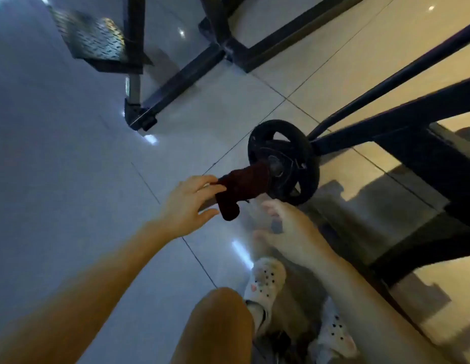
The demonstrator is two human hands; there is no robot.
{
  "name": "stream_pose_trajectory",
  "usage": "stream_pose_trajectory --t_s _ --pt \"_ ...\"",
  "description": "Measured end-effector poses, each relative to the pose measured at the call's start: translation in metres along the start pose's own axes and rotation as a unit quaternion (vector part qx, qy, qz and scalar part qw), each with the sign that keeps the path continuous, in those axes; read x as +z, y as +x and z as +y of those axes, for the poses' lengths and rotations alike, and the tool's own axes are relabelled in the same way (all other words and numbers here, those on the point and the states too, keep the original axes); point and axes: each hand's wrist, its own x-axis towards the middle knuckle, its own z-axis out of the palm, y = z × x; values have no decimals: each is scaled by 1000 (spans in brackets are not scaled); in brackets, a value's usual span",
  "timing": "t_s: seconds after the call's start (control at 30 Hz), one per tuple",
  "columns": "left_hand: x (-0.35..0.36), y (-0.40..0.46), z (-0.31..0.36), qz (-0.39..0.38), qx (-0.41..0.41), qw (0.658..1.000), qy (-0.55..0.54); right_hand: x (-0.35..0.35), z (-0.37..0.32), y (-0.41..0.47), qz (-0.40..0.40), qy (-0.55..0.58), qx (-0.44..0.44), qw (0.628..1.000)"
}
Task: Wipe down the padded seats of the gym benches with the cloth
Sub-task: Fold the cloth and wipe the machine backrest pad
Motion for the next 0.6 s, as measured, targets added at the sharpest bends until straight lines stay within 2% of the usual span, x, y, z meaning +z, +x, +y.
stream_pose_trajectory --t_s 0.07,0.13,0.23,0.3,0.37,0.5,0.6 --pt "28 9 -15 -15 59 998 25 20 23 12 23 -72 -52 996" --pt "47 18 -30 -37 78 995 56 39 53 24 36 -142 -120 982" --pt "58 19 -38 5 118 988 99 52 96 43 70 -123 -161 977" --pt "60 18 -37 32 145 979 139 54 117 57 73 -152 -190 967" --pt "60 19 -35 40 158 971 175 51 124 64 115 -160 -220 956" --pt "59 17 -33 43 167 960 221 54 115 56 174 -247 -264 916" --pt "57 17 -26 25 159 961 226 52 106 38 169 -391 -310 850"
